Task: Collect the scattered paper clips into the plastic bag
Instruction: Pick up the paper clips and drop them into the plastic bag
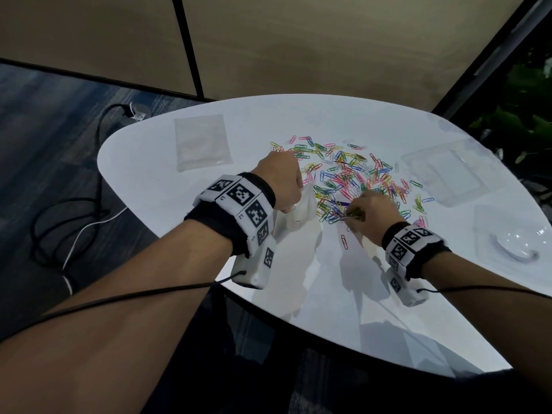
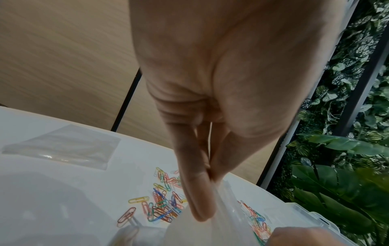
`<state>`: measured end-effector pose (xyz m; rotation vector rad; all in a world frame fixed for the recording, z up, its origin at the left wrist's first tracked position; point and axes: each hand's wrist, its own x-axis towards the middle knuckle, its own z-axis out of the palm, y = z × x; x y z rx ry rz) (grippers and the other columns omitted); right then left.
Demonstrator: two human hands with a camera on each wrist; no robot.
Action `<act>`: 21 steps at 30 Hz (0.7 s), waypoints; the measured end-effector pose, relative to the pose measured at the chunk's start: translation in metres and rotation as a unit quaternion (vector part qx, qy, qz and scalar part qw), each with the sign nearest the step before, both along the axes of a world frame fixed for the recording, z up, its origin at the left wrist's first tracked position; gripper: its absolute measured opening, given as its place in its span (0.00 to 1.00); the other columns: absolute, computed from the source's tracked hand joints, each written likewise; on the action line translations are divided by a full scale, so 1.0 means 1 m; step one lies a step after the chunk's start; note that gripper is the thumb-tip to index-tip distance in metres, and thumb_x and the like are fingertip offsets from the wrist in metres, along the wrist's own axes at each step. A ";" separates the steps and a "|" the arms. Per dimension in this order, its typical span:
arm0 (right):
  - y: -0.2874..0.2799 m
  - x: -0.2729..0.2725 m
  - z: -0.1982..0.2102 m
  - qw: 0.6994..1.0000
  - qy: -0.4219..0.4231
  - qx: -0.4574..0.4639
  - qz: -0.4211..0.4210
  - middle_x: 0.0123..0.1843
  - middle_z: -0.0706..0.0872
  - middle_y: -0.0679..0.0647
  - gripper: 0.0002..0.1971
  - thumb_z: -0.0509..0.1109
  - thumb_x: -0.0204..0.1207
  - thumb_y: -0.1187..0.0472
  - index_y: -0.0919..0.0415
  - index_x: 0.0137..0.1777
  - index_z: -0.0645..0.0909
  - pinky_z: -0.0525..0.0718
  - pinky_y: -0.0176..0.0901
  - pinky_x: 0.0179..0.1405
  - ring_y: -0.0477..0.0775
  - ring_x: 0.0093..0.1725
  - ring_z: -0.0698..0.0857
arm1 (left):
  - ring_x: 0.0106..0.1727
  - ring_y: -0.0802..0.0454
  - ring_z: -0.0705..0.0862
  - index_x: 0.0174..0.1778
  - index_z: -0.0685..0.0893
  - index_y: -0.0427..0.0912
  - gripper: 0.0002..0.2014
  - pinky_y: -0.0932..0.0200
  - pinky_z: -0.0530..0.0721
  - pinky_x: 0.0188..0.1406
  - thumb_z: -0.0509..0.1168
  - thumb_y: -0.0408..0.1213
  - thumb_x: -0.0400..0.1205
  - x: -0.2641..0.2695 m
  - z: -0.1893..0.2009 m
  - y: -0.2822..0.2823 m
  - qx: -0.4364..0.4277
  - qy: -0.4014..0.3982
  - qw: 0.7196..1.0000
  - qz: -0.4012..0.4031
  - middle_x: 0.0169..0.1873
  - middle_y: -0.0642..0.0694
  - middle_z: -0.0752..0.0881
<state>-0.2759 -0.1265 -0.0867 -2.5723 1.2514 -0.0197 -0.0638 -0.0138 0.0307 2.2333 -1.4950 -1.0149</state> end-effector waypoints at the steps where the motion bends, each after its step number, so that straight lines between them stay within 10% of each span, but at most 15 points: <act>1: -0.001 -0.001 0.003 1.000 0.001 -0.008 -0.001 0.45 0.87 0.56 0.06 0.79 0.70 0.60 0.59 0.45 0.91 0.79 0.39 0.44 0.54 0.43 0.83 | 0.41 0.44 0.94 0.57 0.90 0.34 0.14 0.48 0.93 0.51 0.62 0.23 0.81 -0.001 0.000 0.000 -0.001 0.000 1.000 -0.004 0.40 0.37 0.94; 7: -0.014 -0.012 0.018 0.971 -0.069 0.123 -0.195 0.37 0.91 0.49 0.02 0.80 0.67 0.63 0.57 0.39 0.92 0.83 0.33 0.42 0.48 0.37 0.87 | 0.46 0.43 0.93 0.56 0.90 0.34 0.13 0.47 0.93 0.52 0.64 0.22 0.80 -0.002 0.001 0.000 0.001 -0.016 1.000 -0.012 0.43 0.38 0.94; 11: -0.012 -0.006 0.043 0.731 -0.412 0.432 -0.331 0.50 0.91 0.66 0.17 0.78 0.68 0.71 0.77 0.57 0.84 0.91 0.40 0.46 0.55 0.44 0.92 | 0.39 0.41 0.89 0.47 0.86 0.42 0.12 0.44 0.92 0.55 0.64 0.21 0.78 -0.005 0.001 -0.003 0.006 -0.041 0.999 -0.033 0.38 0.40 0.89; 14: 0.002 0.020 0.072 0.650 -0.486 0.515 -0.276 0.52 0.90 0.65 0.15 0.73 0.74 0.73 0.77 0.60 0.81 0.88 0.33 0.46 0.53 0.50 0.92 | 0.47 0.39 0.93 0.53 0.89 0.34 0.12 0.42 0.92 0.53 0.65 0.22 0.79 -0.005 0.000 -0.004 0.001 -0.044 0.999 -0.026 0.45 0.36 0.93; 18: 0.033 0.049 0.095 0.667 -0.452 0.557 -0.201 0.43 0.91 0.61 0.06 0.70 0.75 0.75 0.75 0.51 0.84 0.89 0.33 0.45 0.52 0.44 0.92 | 0.46 0.39 0.93 0.57 0.89 0.31 0.14 0.45 0.93 0.50 0.68 0.22 0.76 -0.004 -0.001 -0.003 -0.002 -0.043 0.999 -0.011 0.43 0.35 0.93; 21: 0.050 0.062 0.094 0.768 -0.390 0.481 -0.165 0.42 0.90 0.66 0.06 0.75 0.70 0.78 0.74 0.47 0.86 0.91 0.41 0.47 0.58 0.40 0.91 | 0.46 0.39 0.93 0.54 0.90 0.33 0.13 0.44 0.92 0.51 0.70 0.22 0.75 -0.004 0.000 -0.002 -0.004 -0.031 1.000 0.004 0.41 0.36 0.93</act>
